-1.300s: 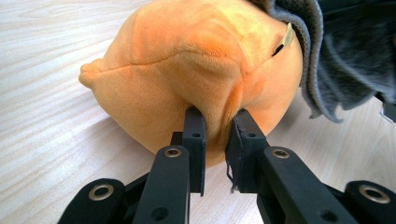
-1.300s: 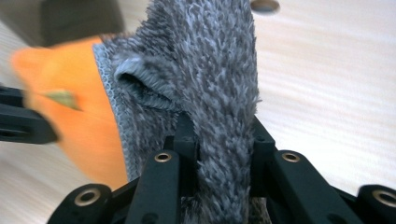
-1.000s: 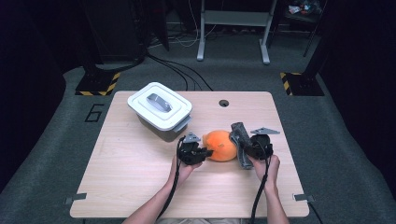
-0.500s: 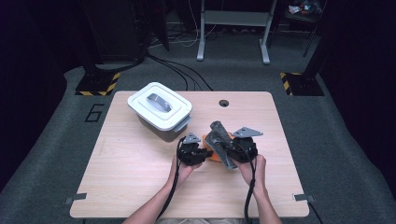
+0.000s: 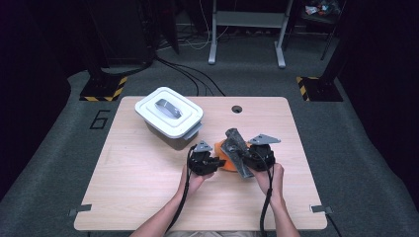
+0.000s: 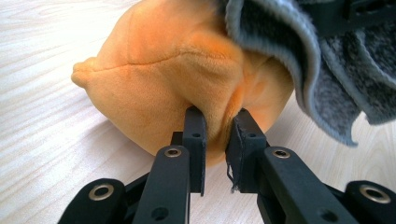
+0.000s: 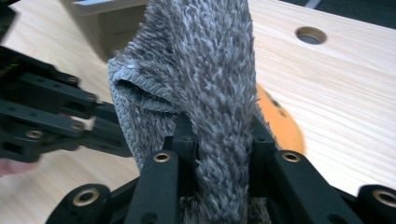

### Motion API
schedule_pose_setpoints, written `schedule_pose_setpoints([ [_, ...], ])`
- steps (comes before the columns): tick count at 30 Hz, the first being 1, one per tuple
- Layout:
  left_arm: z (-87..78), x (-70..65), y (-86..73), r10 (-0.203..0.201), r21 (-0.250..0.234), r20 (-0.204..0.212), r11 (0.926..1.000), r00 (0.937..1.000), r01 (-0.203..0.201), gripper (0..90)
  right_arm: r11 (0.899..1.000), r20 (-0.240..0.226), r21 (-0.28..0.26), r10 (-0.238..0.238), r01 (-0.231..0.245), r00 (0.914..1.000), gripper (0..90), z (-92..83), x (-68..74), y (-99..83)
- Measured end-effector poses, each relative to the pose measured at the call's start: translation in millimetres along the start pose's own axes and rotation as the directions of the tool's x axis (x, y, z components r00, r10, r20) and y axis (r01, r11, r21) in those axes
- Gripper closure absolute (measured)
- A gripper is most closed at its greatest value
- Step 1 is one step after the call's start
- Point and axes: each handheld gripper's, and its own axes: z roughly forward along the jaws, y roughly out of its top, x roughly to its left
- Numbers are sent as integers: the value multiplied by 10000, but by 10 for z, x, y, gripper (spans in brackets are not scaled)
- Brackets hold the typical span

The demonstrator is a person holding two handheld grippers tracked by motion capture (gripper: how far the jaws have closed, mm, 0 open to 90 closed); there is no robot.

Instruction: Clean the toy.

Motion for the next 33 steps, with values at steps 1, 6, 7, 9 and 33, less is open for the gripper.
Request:
schedule_pose_setpoints([
  [1, -1, 2, 0, 6, 2, 0, 10000, 10000, -6, 782, 9999, 13, 26, 100, -100, 9999, 712, -4, -26, -10],
  [6, -5, 6, -1, 42, 36, -20, 10000, 10000, -42, 781, 9975, 138, 39, 698, -699, 9975, 711, 3, -243, -86],
  [7, -6, 9, -4, 41, 28, -28, 10000, 10000, -41, 781, 9967, 241, 99, 809, -812, 9964, 711, 11, -294, -107],
  [9, -6, 9, -5, 19, 26, -28, 10000, 10000, -19, 781, 9927, 255, 233, 1175, -1181, 9927, 711, 35, -409, -154],
  [33, 34, -241, -76, 3460, 541, -1781, 9382, 9212, -3419, 374, 9808, 503, 552, 1844, -1871, 9816, 711, 145, -609, -257],
])
